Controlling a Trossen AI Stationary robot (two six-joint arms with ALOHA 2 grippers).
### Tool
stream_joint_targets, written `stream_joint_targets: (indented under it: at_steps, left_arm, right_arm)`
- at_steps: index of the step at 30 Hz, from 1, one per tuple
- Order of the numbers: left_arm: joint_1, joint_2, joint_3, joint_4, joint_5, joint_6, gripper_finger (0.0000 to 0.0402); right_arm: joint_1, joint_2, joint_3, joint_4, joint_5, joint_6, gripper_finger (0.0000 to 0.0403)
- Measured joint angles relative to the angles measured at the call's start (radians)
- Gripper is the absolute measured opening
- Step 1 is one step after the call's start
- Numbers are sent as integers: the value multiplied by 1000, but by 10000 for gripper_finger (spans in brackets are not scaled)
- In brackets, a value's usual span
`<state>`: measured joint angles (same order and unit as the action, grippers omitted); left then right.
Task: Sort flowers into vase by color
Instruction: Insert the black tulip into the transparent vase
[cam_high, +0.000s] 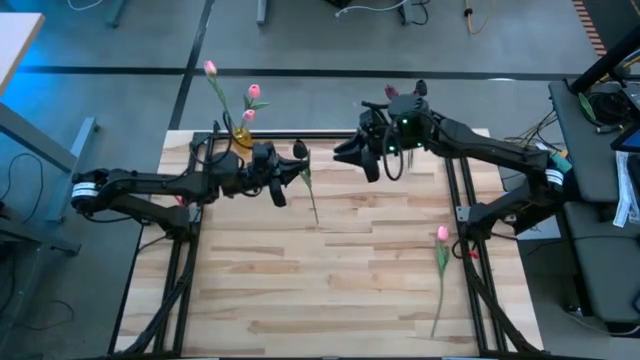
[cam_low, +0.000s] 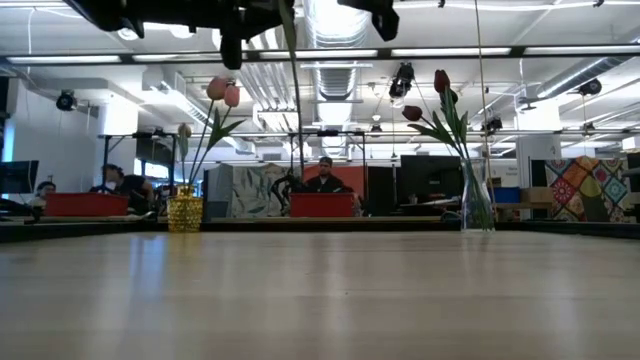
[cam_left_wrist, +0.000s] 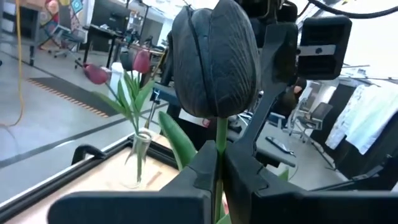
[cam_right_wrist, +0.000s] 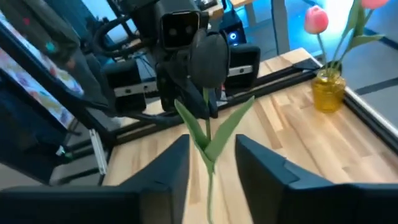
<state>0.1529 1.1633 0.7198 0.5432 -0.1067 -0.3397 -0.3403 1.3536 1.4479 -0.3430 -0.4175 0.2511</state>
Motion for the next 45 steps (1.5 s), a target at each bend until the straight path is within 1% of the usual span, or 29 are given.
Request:
stream_joint_targets:
  at_steps: [3,5,9,11,15,16,21,32,35,38,45]
  left_arm:
    - [0,0,12,7,13,17,0]
    - [1,0,21,8,14,20,0]
    - [5,0,46,13,15,27,0]
    - [8,0,63,14,15,27,0]
    - [9,0,90,11,15,43,0]
    - [9,0,95,11,16,43,0]
    - [9,3,104,10,29,43,0]
    - [8,3,104,23,35,23,0]
    - [8,3,104,32,43,19,0]
    - [8,3,104,39,49,18,0]
    - [8,4,104,45,69,17,0]
  right_arm:
    - [26,26,0,37,-1,44,147]
    - [48,41,0,44,-2,46,162]
    - [89,73,0,77,0,54,178]
    - [106,87,0,102,21,64,180]
    - [128,102,0,119,141,64,176]
    - [128,104,0,130,156,68,174]
    - [131,115,0,208,156,89,166]
    - [136,154,0,229,154,84,173]
    - [137,160,0,253,148,76,164]
    - [137,166,0,256,148,66,144]
    - [137,169,0,254,143,48,73]
